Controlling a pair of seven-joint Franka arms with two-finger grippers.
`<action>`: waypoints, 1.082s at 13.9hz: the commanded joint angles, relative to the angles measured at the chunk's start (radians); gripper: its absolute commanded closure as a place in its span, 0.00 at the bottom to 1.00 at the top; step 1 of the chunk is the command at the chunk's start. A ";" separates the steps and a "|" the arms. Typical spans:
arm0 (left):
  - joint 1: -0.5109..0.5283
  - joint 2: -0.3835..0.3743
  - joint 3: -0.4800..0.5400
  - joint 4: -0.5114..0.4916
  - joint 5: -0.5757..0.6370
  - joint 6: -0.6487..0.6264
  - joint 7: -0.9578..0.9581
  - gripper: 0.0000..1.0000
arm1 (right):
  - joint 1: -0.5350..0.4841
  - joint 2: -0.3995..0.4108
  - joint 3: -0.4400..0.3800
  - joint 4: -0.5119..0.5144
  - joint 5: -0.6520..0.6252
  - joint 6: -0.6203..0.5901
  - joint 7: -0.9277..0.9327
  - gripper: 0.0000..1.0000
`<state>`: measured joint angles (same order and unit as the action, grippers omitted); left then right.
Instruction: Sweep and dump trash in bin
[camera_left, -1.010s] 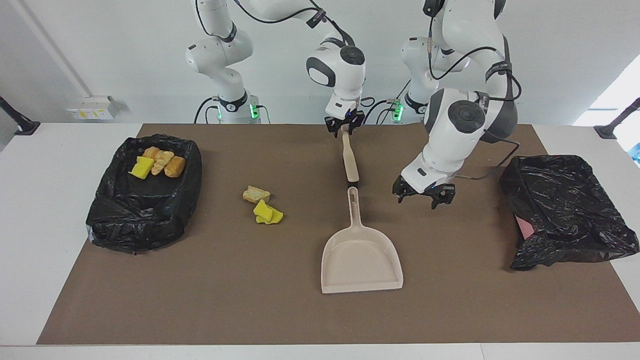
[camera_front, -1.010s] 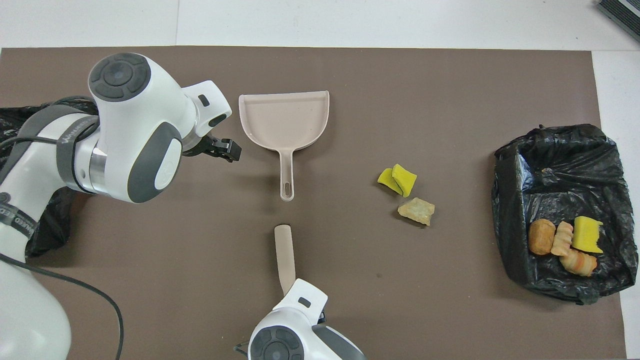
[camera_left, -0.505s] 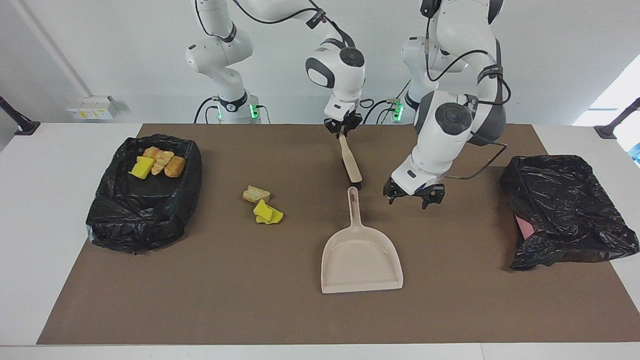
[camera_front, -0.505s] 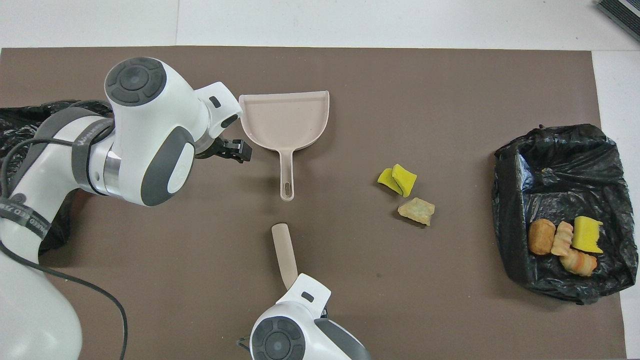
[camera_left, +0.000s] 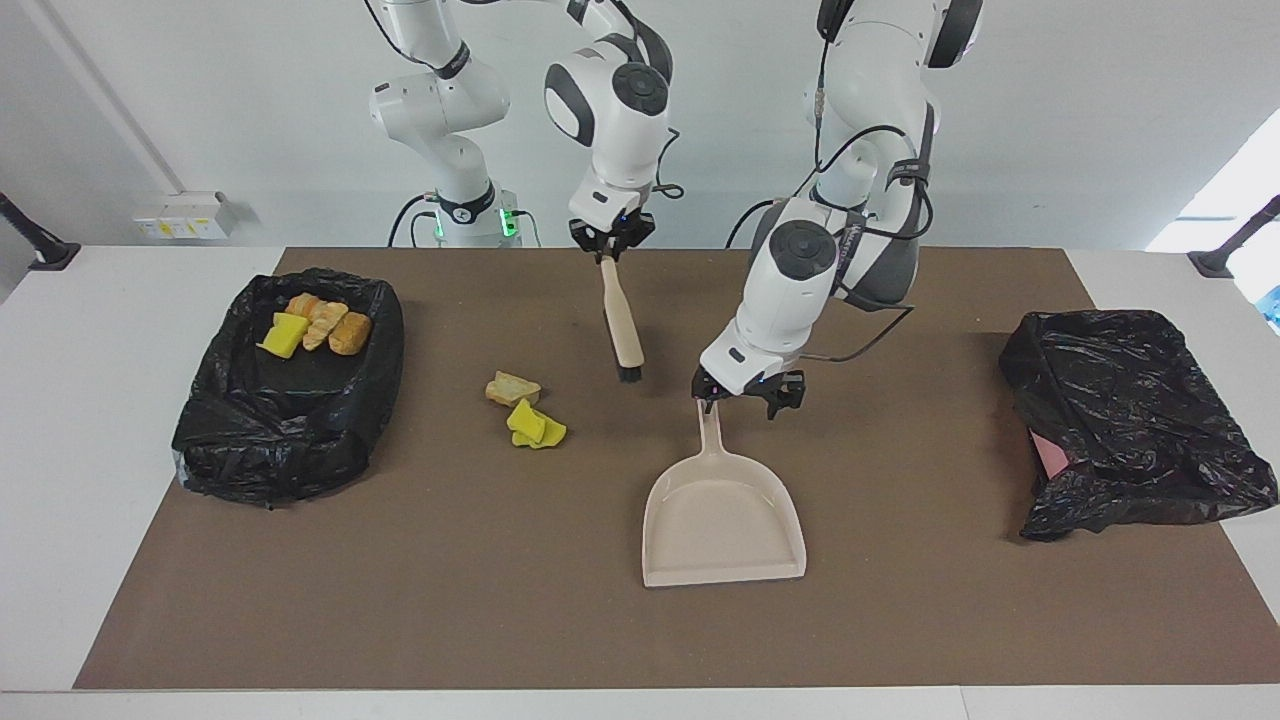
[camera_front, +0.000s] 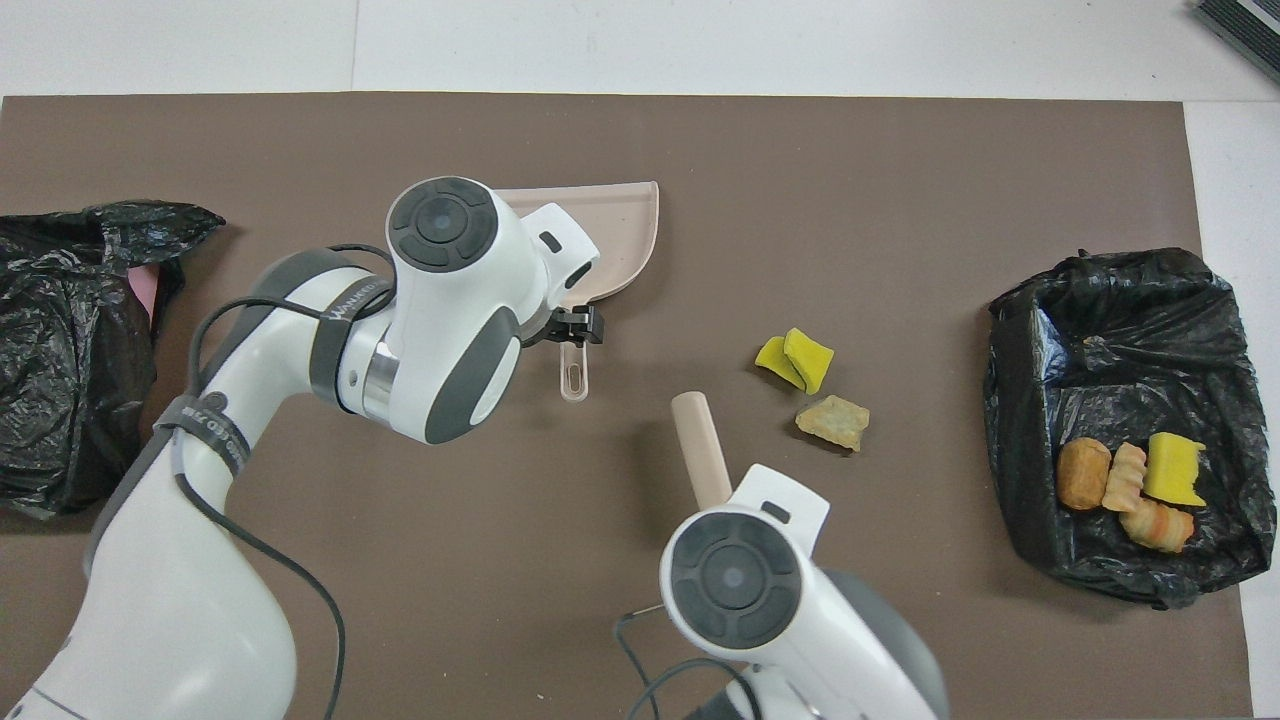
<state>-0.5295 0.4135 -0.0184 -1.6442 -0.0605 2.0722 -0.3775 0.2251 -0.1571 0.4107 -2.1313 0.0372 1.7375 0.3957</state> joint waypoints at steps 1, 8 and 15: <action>-0.036 0.050 0.017 0.012 0.004 0.054 -0.050 0.00 | -0.212 -0.085 0.005 -0.024 0.004 -0.042 -0.186 1.00; -0.049 0.076 0.020 0.070 0.059 0.020 -0.050 0.99 | -0.466 -0.064 0.008 -0.128 -0.115 0.118 -0.342 1.00; 0.016 -0.007 0.029 0.052 0.059 -0.062 0.191 1.00 | -0.380 0.036 0.016 -0.226 -0.111 0.287 -0.204 1.00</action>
<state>-0.5340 0.4605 0.0075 -1.5850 -0.0163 2.0781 -0.2903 -0.1663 -0.1486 0.4212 -2.3494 -0.0666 1.9881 0.1450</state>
